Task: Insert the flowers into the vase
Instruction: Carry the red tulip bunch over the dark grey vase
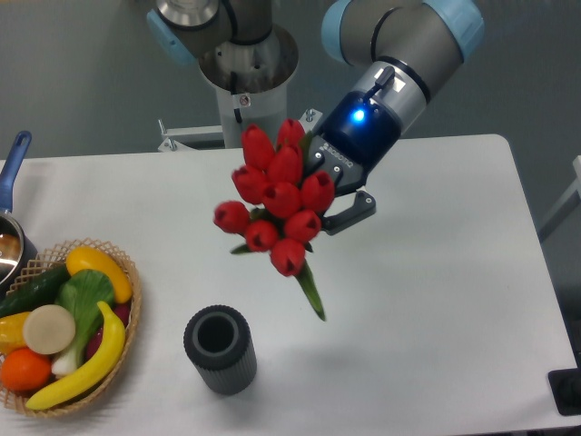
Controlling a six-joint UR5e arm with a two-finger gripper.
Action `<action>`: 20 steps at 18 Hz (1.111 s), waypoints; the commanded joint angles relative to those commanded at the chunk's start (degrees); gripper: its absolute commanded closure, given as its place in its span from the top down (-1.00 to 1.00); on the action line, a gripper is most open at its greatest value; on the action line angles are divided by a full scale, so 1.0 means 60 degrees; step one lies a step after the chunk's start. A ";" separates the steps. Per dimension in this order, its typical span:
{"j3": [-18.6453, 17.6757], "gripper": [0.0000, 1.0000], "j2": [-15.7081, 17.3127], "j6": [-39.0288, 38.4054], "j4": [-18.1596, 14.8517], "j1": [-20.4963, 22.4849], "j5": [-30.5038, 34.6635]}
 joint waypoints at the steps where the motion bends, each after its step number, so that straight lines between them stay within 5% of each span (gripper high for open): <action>1: 0.0044 -0.14 -0.0102 0.0029 0.0015 -0.0131 -0.0030; 8: 0.1112 -0.15 -0.1201 0.0176 0.0264 -0.0980 -0.0499; 20: 0.1597 -0.14 -0.2110 0.0176 0.0308 -0.1480 -0.0587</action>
